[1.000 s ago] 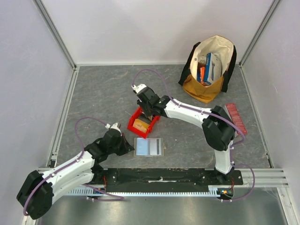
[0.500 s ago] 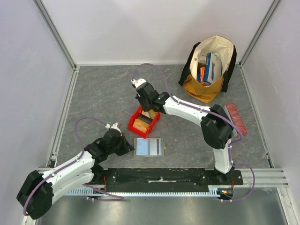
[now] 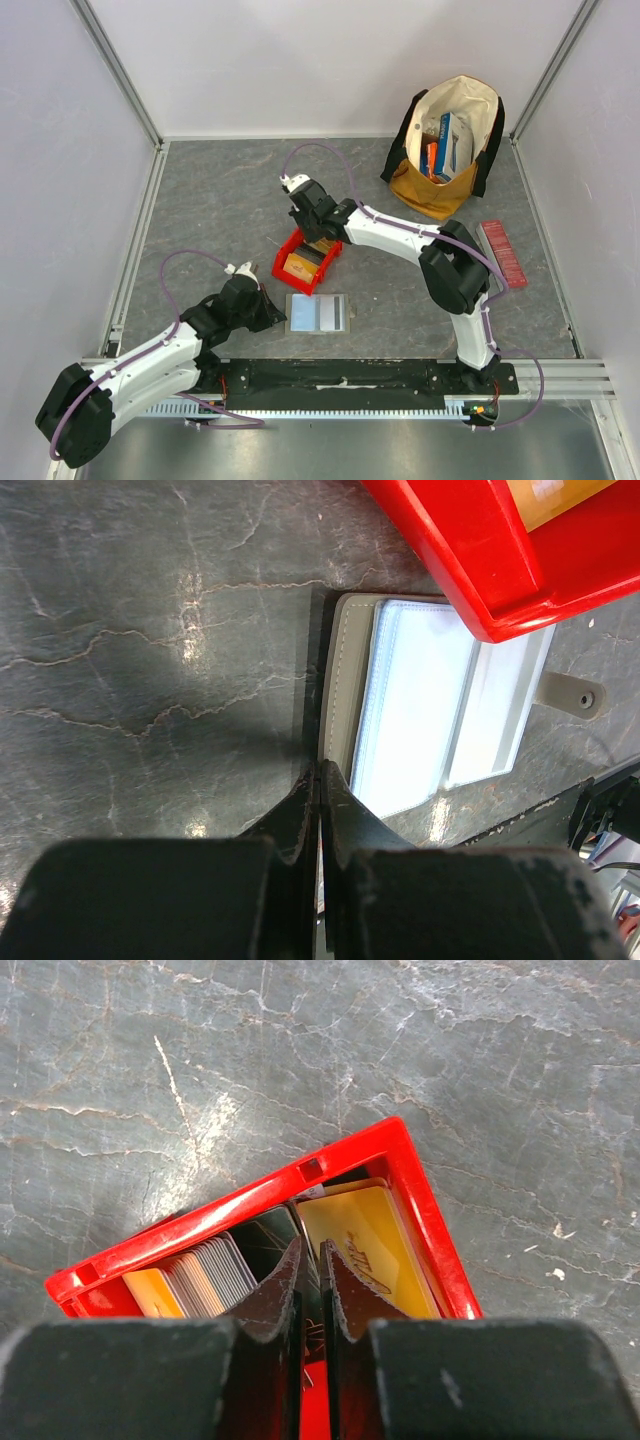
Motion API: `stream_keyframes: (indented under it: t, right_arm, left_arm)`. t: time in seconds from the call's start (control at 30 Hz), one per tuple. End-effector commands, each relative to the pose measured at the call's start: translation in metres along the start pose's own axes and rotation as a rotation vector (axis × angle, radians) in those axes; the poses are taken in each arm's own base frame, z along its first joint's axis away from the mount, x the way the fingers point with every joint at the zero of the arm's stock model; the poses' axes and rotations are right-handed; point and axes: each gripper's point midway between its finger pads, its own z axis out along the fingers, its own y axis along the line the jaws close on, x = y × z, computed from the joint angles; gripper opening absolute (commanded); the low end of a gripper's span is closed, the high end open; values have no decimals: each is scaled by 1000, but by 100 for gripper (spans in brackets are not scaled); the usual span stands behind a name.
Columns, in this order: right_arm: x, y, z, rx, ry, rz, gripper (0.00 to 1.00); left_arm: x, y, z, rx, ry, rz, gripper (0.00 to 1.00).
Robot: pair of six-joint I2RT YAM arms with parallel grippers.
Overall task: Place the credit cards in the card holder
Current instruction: Pick up the credit card from the storage box, then insert the credit card into the card holder.
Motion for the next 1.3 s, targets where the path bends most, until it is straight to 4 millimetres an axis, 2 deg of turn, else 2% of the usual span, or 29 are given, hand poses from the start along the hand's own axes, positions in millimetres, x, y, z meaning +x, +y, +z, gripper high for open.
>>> stream_keyframes:
  t: [0.0,0.1,0.3,0.5,0.6,0.7,0.9,1.03,1.13,1.2,1.27]
  right_arm:
    - [12,6,-3,-57,33,-21,14]
    - [21,9,-4,-85,65,-41,15]
    - [32,2,-4,-55,100,-75,20]
    - [38,-7,-7,-20,119,-103,19]
    - [34,-12,-12,-1,101,-113,6]
    - [17,-11,-20,-1,55,-104,0]
    - [-32,-9,-50,-18,-86,-47,0]
    - [-44,-12,-72,-25,-149,10,0]
    - [-40,-11,-92,-51,-173,98,0]
    - [-22,-10,-101,-74,-170,183,0]
    - [-9,-8,-120,-119,-194,276,0]
  left_arm:
    - [-1,-1,1,15,-9,5,2]
    - [-3,-2,1,18,-12,4,2]
    - [-3,-4,1,21,-10,4,2]
    - [-3,-4,1,23,-8,3,2]
    - [-3,-5,1,26,-7,3,2]
    - [-3,-7,1,36,-5,4,2]
    - [-1,-9,0,50,4,6,2]
    - [3,-11,0,79,14,-3,2]
    - [6,-12,0,105,19,-8,2]
    - [9,-13,1,118,27,-11,2]
    - [12,-15,1,134,41,-10,2]
